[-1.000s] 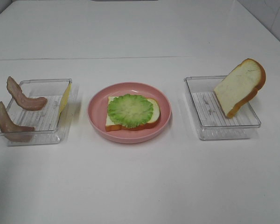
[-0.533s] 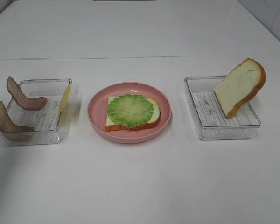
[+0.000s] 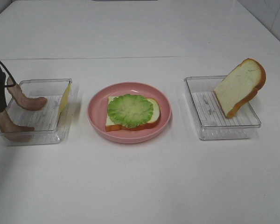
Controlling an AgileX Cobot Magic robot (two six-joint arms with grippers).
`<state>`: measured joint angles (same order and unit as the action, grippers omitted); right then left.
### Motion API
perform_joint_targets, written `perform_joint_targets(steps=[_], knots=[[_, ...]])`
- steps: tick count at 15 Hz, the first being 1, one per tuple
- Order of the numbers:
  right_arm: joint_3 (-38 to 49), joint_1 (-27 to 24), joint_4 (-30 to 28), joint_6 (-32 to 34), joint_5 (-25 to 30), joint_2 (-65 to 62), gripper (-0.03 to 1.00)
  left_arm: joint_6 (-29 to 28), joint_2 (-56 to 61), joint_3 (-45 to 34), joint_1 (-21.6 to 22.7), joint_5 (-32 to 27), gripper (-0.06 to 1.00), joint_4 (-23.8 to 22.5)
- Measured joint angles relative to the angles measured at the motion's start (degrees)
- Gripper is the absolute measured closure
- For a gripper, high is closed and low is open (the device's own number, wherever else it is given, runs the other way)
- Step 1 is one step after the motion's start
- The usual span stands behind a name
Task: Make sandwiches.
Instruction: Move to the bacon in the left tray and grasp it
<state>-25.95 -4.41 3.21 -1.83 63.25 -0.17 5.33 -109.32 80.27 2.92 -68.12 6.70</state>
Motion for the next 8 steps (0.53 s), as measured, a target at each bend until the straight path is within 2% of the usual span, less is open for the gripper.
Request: perform_joint_targets(steps=[5,8], knots=[[0.00,0.00,0.00,0.00,0.00,0.00,0.12,-1.15,-3.84,2.58,-3.44,1.15,-0.04,-0.34],[0.00,0.00,0.00,0.00,0.00,0.00,0.12,-1.83,-5.33,2.58,-3.50,1.09,-0.03,-2.12]])
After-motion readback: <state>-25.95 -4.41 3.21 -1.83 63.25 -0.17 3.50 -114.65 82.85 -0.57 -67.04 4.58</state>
